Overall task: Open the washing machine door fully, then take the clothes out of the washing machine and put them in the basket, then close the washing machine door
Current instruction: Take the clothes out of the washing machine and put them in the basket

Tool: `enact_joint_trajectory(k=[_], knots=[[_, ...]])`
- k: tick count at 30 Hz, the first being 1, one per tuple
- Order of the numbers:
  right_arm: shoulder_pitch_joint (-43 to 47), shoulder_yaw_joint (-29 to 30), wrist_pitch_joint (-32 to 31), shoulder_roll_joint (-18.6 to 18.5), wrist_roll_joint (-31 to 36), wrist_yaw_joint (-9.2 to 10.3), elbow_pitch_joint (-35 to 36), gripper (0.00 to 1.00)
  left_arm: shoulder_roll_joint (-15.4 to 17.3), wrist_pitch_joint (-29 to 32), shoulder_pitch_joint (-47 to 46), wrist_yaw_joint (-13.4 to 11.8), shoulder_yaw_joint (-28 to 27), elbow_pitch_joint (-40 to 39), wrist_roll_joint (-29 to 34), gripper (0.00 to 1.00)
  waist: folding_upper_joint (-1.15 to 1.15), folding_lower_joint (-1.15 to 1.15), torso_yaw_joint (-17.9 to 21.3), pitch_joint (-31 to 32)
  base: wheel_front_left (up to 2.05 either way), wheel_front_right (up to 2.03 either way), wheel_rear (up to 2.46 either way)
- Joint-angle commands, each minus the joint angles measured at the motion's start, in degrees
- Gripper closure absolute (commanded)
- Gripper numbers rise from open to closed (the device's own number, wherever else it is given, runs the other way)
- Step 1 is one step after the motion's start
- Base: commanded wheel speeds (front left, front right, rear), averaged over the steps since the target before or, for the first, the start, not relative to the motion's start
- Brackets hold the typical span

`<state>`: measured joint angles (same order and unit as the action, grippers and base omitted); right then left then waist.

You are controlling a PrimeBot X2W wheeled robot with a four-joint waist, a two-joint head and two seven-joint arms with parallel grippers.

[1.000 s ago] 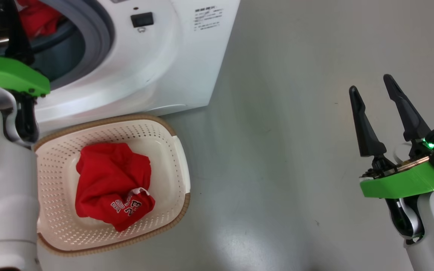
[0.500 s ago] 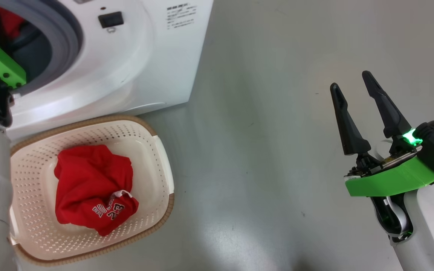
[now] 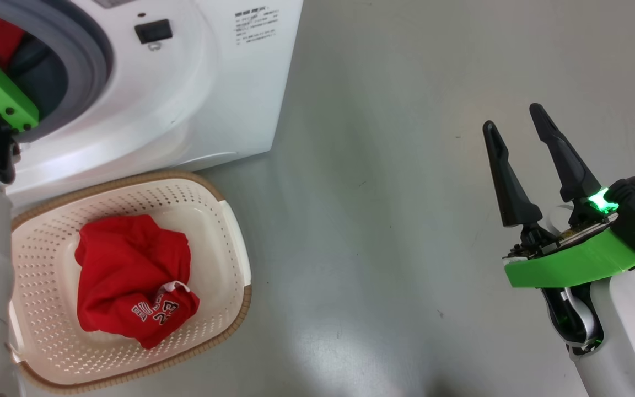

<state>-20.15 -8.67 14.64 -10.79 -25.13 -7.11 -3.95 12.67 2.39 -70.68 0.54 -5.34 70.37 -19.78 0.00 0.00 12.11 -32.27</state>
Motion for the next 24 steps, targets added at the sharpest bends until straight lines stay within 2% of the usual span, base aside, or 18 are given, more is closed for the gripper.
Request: enact_joint_trajectory(k=[1, 16, 24], knots=[[0.65, -0.80, 0.36, -0.46, -0.33, -0.37, 1.27, 0.00, 2.26, -0.95, 0.06, 0.52, -0.29, -0.93, -0.51, 1.00, 0.00, 0.00, -0.23, 0.23, 0.00, 0.00, 0.00], [1.33, -0.45, 0.36, -0.56, -0.01, -0.37, 1.04, 0.00, 1.84, -14.42, 5.43, 4.80, 0.91, -4.40, -1.21, 1.00, 0.00, 0.00, -3.23, 3.30, 0.00, 0.00, 0.00], [2.59, -1.14, 0.36, -0.91, -0.91, -0.37, 0.81, 0.00, 1.96, -17.26, 12.56, 5.54, 1.32, -11.78, -0.58, 1.00, 0.00, 0.00, -4.46, 6.81, 0.00, 0.00, 0.00]])
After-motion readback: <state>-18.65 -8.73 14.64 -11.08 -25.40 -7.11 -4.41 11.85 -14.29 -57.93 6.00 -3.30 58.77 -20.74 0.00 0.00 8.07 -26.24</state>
